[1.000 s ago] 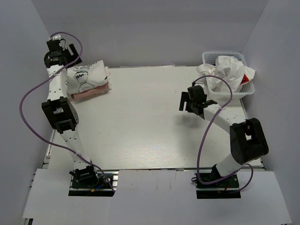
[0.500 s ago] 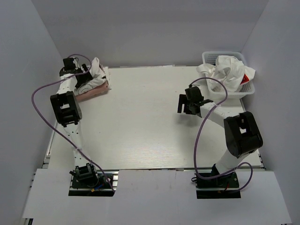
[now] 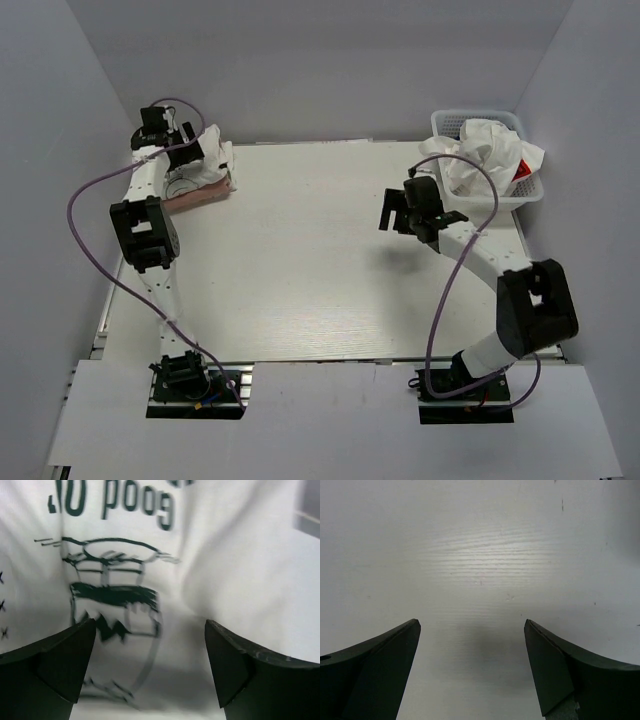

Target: Fold and stack the t-shirts

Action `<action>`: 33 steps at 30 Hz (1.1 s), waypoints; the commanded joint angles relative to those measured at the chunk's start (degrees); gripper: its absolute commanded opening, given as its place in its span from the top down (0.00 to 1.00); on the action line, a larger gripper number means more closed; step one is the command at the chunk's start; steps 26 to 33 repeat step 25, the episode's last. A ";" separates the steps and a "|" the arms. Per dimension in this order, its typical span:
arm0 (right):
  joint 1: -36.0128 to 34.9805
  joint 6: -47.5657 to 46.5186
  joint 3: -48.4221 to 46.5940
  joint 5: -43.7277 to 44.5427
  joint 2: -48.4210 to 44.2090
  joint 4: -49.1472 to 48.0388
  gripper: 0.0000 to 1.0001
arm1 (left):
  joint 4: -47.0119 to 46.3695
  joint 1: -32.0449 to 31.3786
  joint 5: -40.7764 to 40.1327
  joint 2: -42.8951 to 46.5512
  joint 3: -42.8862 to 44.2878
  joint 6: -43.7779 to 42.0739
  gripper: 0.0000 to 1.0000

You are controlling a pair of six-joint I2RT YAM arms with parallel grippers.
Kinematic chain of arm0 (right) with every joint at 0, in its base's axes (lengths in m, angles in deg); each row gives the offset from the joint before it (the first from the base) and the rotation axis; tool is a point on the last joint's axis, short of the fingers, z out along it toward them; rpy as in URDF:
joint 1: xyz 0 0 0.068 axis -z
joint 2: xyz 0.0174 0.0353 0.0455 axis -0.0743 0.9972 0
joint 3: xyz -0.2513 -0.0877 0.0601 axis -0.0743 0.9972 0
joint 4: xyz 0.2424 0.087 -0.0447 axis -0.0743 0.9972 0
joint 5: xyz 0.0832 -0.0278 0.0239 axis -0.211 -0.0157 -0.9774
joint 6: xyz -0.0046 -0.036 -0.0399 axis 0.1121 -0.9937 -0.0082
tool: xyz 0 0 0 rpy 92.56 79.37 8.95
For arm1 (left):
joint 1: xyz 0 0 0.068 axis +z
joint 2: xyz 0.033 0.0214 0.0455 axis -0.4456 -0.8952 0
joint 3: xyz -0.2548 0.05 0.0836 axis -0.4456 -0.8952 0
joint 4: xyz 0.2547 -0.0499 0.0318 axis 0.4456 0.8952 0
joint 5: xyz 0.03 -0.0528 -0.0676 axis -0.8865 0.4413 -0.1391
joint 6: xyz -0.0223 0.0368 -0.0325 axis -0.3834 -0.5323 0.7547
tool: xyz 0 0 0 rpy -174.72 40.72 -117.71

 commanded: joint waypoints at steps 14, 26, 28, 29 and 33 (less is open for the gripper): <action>-0.08 6.82 15.02 -3.49 -28.82 -3.24 0.10 | -15.05 -16.36 12.98 64.63 -60.73 17.03 0.00; -0.09 8.40 27.07 -7.36 -41.83 -12.90 0.10 | -9.97 -21.90 2.20 81.80 -81.25 20.20 0.00; -0.09 8.40 27.07 -7.36 -41.83 -12.90 0.10 | -9.97 -21.90 2.20 81.80 -81.25 20.20 0.00; -0.09 8.40 27.07 -7.36 -41.83 -12.90 0.10 | -9.97 -21.90 2.20 81.80 -81.25 20.20 0.00; -0.09 8.40 27.07 -7.36 -41.83 -12.90 0.10 | -9.97 -21.90 2.20 81.80 -81.25 20.20 0.00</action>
